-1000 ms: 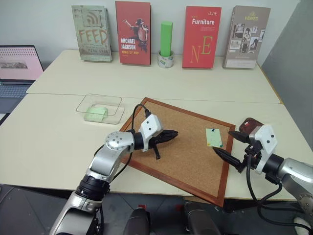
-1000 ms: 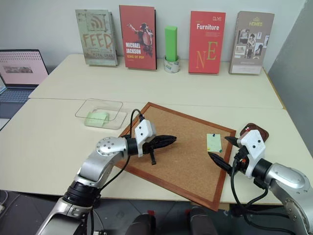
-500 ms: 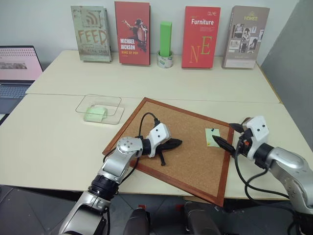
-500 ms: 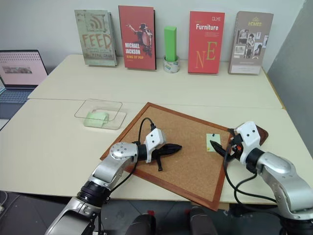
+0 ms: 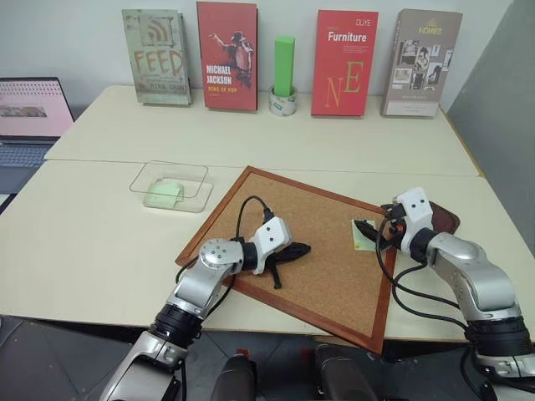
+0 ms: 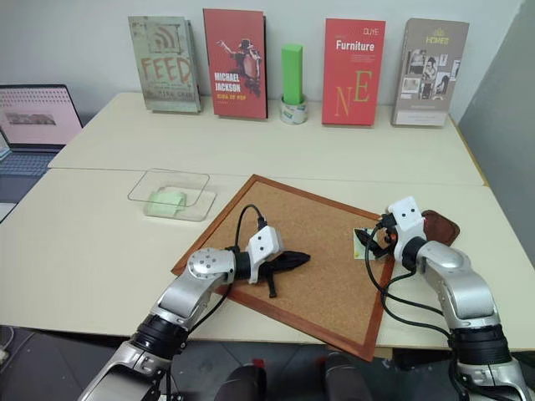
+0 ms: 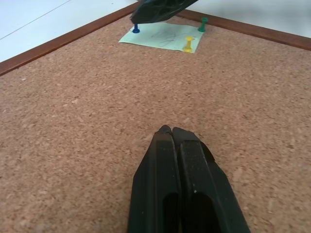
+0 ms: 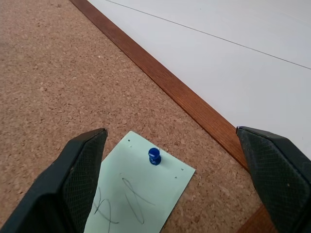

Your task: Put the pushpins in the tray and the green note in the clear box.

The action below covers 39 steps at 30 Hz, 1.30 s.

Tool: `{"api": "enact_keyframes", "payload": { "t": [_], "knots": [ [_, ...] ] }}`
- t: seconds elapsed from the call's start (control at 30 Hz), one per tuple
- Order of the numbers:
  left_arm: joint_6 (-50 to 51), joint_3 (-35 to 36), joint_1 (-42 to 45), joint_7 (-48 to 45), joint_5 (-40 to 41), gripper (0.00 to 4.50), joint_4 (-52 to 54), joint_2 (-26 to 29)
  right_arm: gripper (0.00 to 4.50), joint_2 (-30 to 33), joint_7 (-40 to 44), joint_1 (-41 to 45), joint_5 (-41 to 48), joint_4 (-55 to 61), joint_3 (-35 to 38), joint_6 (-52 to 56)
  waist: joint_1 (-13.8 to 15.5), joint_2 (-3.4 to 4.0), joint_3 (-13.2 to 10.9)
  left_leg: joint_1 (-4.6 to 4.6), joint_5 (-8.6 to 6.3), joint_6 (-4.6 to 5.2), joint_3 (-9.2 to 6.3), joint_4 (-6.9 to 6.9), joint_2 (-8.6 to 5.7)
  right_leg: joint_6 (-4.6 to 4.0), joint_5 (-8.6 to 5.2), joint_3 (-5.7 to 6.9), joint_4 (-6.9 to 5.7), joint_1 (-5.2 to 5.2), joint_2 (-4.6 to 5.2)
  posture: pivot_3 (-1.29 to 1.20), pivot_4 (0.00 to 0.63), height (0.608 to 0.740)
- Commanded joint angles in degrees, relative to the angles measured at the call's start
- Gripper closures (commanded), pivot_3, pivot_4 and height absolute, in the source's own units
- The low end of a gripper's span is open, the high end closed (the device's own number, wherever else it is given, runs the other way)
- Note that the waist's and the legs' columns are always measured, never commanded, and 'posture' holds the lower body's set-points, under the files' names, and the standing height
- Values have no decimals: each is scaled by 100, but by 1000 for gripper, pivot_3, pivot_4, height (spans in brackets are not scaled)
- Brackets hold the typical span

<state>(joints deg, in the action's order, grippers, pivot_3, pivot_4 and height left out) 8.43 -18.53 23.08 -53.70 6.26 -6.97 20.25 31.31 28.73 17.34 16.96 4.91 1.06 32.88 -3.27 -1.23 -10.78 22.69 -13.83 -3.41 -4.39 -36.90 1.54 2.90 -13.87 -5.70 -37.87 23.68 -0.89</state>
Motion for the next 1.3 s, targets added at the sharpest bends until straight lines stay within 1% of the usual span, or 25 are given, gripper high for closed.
{"api": "enact_keyframes", "payload": {
  "t": [0.03, 0.07, 0.13, 0.17, 0.27, 0.3, 0.4, 0.5, 0.53, 0.63, 0.67, 0.7, 1.3],
  "knots": [
    [93, -70, -89, -45, -39, 4500, 247, 57, 683, -6, 92, 72, -52, 75, 54, -149, 0, 0, 0, 0, 0, 0, 0, 0, 0, 0, 0, 0, 0, 0, 0, 0, 150, 740],
    [105, -68, -97, -38, -42, 4500, 262, 62, 801, -6, 108, 67, -60, 78, 43, -150, 0, 0, 0, 0, 0, 0, 0, 0, 0, 0, 0, -1, 0, 0, 0, 0, 150, 740],
    [125, -63, -105, -23, -50, 4500, 279, 70, 1224, -15, 134, 65, -90, 57, 7, -162, -1, 0, 0, -1, 0, 0, 0, -1, 0, 0, 0, -1, 0, 0, 0, 0, 150, 740],
    [136, -60, -106, -18, -52, 4500, 284, 71, 1335, -28, 138, 72, -109, 34, -2, -173, -1, 0, 0, -2, 0, 0, 0, -1, 0, 0, 0, -1, -2, 0, 0, 0, 150, 740],
    [165, -59, -122, 3, -63, 4500, 320, 75, 1985, -43, 145, 94, -174, -14, -34, -200, -2, 0, 0, -3, 0, 0, 0, -1, 0, 0, 0, 0, -3, 0, 0, 0, 150, 740],
    [172, -59, -128, 7, -66, 4500, 330, 75, 2281, -37, 154, 100, -205, -26, -61, -209, -3, 0, 0, -3, 0, 0, 0, -1, 0, 0, 0, -1, -3, 0, 0, 0, 150, 740],
    [192, -60, -145, 14, -77, 4500, 353, 73, 2705, -32, 170, 110, -308, -71, -142, -243, -2, 0, 0, -3, 0, 0, 0, -1, 0, 0, 0, -1, -3, 0, 0, 0, 150, 740],
    [201, -64, -160, 18, -93, 4500, 370, 75, 3309, -51, 114, 145, -377, -169, -131, -250, -2, 0, 0, -3, 0, 0, 0, -1, 0, 0, 0, -1, -2, 0, 0, 0, 150, 740],
    [205, -64, -168, 17, -97, 4500, 381, 79, 3600, -47, 101, 154, -398, -196, -130, -248, -3, 0, 0, -3, 0, 0, 0, -1, 0, 0, 0, -1, -2, 0, 0, 0, 150, 740],
    [204, -63, -187, 8, -105, 4500, 389, 93, 4244, -59, 81, 173, -407, -219, -106, -262, -1, 0, 0, -3, 0, 0, 0, -1, 0, 1, 0, -1, -3, 0, 0, 0, 150, 740],
    [201, -64, -200, 7, -110, 4500, 395, 100, 4360, -66, 76, 175, -396, -197, -86, -259, -1, 0, 0, -3, 0, 0, 0, -2, 0, 1, 0, -1, -3, 0, 0, 0, 150, 740],
    [202, -68, -210, 4, -115, 4500, 401, 105, 4432, -70, 73, 178, -380, -161, -60, -256, -1, 0, 0, -3, 0, 0, 0, -3, 0, 1, 0, -1, -2, -1, 0, 0, 150, 740],
    [209, -183, -205, 55, -260, 4500, 310, 103, 4432, -82, -35, 46, 54, 818, 394, 267, 0, 2, 0, -4, 0, 0, 0, -2, 0, 0, 0, -1, -1, -2, 0, 0, 150, 740]
  ]
}}
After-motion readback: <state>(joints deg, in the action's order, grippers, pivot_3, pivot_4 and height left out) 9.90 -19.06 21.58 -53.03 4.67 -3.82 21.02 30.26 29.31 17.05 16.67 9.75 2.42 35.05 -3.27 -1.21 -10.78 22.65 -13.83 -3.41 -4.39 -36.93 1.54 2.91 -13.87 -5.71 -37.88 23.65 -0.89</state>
